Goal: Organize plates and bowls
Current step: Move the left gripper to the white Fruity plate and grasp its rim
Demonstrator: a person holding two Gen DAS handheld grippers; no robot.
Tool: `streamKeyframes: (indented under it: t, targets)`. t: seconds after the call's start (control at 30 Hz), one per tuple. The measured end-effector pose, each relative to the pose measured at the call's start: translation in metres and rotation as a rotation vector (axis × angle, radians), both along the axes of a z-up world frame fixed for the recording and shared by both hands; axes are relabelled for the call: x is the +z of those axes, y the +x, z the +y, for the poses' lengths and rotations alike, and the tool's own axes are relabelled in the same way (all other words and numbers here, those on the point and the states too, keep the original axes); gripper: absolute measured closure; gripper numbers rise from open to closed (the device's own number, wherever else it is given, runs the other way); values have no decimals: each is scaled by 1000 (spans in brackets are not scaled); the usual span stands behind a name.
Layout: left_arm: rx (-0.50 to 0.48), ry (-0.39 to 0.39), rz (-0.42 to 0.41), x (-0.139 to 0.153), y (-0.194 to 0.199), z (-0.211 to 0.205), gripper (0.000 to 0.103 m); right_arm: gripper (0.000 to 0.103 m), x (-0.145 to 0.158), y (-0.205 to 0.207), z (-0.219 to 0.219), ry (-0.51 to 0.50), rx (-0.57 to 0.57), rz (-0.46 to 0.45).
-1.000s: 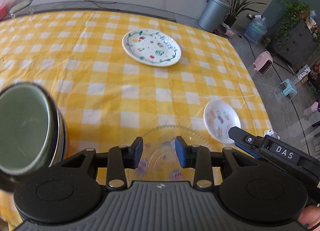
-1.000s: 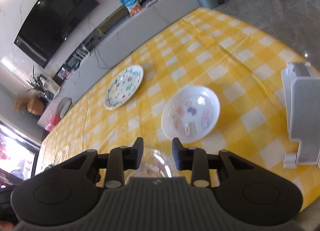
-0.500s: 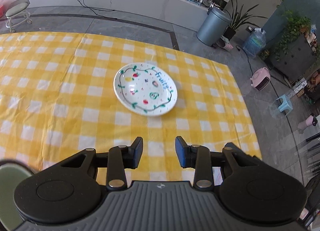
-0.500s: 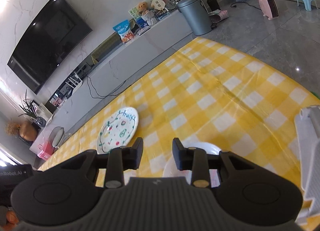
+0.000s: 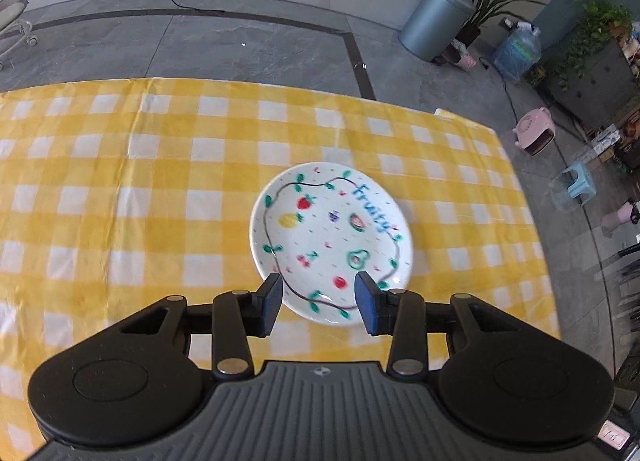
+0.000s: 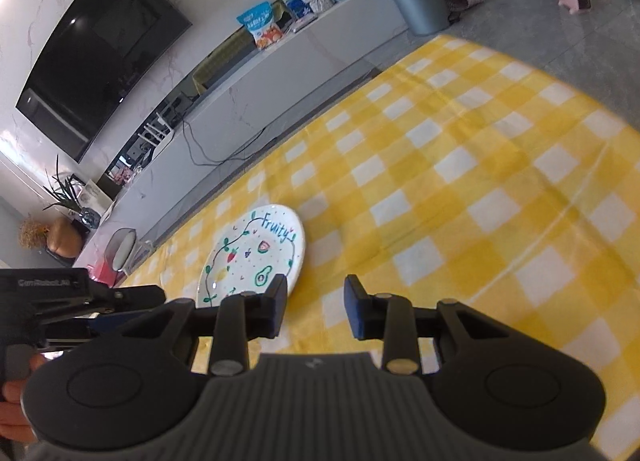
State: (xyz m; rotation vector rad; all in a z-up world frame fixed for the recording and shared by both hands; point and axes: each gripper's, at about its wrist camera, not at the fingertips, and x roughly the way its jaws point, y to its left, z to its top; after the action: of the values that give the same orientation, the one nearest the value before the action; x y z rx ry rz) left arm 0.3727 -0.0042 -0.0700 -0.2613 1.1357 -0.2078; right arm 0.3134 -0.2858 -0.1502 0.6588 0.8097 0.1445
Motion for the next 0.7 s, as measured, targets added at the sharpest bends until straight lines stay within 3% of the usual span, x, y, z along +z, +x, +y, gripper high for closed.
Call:
streamKeyframes:
  t: [0.1, 0.33, 0.53, 0.7]
  targets:
    - [-21, 17, -5, -9, 18, 10, 60, 78, -11, 19, 6, 51, 24, 32]
    - [-41, 16, -10, -30, 50, 27, 60, 78, -37, 53, 11, 118, 32, 101]
    - [-88, -7, -9, -47, 64, 29, 64, 80, -42, 64, 9, 152, 31, 96]
    - [-111, -23, -1, -55, 70, 34, 74, 82, -46, 69, 8, 181, 30, 94]
